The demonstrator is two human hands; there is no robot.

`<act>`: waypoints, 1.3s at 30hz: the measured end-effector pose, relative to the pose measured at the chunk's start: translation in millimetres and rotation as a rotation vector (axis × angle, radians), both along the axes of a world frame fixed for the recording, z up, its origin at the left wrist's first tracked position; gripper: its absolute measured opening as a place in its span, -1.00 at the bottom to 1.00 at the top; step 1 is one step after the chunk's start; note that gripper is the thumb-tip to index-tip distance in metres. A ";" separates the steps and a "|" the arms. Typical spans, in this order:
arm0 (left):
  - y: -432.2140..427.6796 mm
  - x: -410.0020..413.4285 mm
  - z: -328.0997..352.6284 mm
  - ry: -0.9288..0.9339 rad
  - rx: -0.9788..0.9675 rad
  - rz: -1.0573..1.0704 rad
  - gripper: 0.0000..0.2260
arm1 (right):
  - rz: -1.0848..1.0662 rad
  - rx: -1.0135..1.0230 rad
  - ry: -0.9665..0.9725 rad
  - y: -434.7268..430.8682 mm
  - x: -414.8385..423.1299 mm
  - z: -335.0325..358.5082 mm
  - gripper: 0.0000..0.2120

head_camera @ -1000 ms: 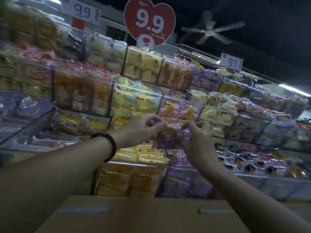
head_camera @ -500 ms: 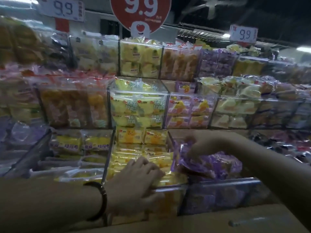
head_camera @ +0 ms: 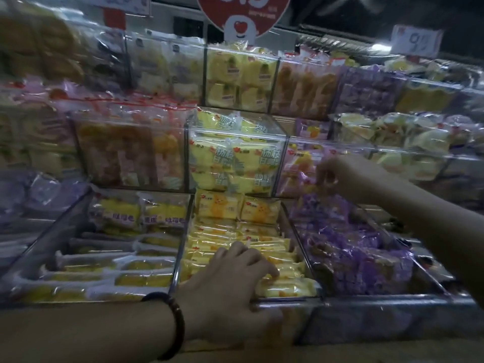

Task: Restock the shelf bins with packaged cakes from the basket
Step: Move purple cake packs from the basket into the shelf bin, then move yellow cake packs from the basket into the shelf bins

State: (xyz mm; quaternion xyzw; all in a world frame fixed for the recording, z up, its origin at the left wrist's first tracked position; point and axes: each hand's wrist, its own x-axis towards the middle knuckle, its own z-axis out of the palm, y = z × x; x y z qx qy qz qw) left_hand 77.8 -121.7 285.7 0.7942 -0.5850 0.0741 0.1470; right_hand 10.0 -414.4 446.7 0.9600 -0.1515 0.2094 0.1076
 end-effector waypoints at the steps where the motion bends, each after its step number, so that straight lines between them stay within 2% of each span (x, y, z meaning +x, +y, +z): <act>1: -0.6 0.1 0.1 -0.005 0.000 0.004 -0.41 | -0.028 -0.024 -0.062 2.0 6.5 -6.3 -0.89; 5: -1.7 -3.1 0.8 -0.051 -0.027 0.010 -0.43 | -0.062 0.038 -0.162 3.1 32.1 -48.8 -0.92; 9: -2.0 -7.0 0.5 -0.050 -0.044 0.012 -0.46 | -0.151 0.042 -0.211 -3.0 39.2 -70.1 -0.73; 14: -2.8 -6.3 1.6 -0.042 -0.044 0.016 -0.47 | -0.229 -0.162 -0.163 -1.6 39.8 -51.8 -0.76; 23: -3.6 -5.1 -3.7 -0.066 -0.080 0.030 -0.49 | -0.264 -0.199 -0.077 -3.3 38.8 -43.7 -0.77; 25: -4.4 -5.7 -3.5 -0.069 -0.087 0.030 -0.49 | -0.259 -0.160 -0.031 -0.9 41.6 -51.6 -0.78; 29: -4.7 -6.2 -2.7 -0.077 -0.104 0.029 -0.49 | -0.146 -0.033 -0.087 9.6 53.1 -65.3 -0.83; 34: -4.7 -7.8 -3.2 -0.078 -0.104 0.029 -0.52 | -0.126 0.095 -0.075 16.3 61.0 -69.6 -0.85; 39: -3.9 -9.0 -1.6 -0.049 -0.136 0.014 -0.56 | -0.111 0.180 -0.155 25.4 29.6 -68.7 -0.65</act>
